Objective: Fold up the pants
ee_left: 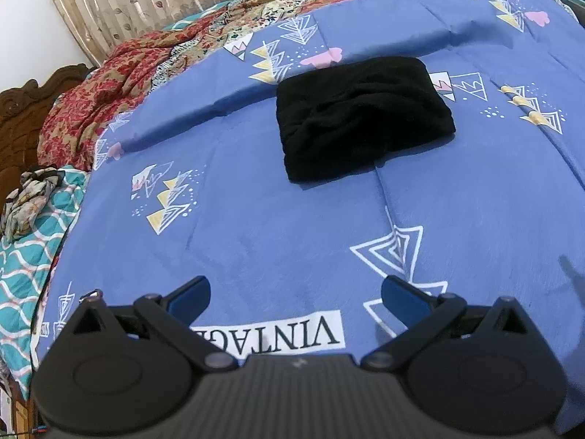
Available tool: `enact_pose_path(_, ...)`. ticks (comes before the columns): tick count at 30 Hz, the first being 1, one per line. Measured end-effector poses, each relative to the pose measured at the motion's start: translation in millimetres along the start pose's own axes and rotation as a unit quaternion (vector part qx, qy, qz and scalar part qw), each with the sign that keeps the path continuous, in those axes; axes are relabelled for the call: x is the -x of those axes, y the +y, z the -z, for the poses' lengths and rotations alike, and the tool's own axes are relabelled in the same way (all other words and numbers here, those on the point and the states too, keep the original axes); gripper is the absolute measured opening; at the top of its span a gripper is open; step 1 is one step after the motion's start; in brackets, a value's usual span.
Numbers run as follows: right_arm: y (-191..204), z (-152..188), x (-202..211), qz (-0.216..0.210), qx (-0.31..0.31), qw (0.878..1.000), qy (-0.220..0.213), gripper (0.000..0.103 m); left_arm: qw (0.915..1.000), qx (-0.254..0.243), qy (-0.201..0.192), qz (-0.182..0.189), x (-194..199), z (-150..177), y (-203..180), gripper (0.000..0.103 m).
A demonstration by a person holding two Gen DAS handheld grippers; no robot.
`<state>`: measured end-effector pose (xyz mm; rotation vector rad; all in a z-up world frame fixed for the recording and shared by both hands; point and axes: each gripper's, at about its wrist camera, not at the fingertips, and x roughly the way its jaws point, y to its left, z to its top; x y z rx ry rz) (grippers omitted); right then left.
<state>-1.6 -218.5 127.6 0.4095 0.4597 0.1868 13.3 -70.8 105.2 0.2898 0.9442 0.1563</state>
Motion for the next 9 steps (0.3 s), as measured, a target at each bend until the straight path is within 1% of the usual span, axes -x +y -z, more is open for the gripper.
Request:
enact_pose_path(4,-2.8,-1.0,-4.2,0.003,-0.002,1.000,0.002,0.103,1.0000,0.001,0.002,0.005,-3.5,-2.8,-1.4,0.103)
enact_pose_path(7,-3.0,-1.2,-6.3,0.005,-0.001,1.000,0.002,0.103,0.9999,-0.003,-0.014,0.007,-1.2,-3.0,-2.6,0.103)
enact_pose_path(9,-3.0,-1.2,-6.8,0.005,0.003,1.000,0.000,0.103,0.9996,-0.002,-0.023,0.018,0.8,-4.4,-2.5,0.103)
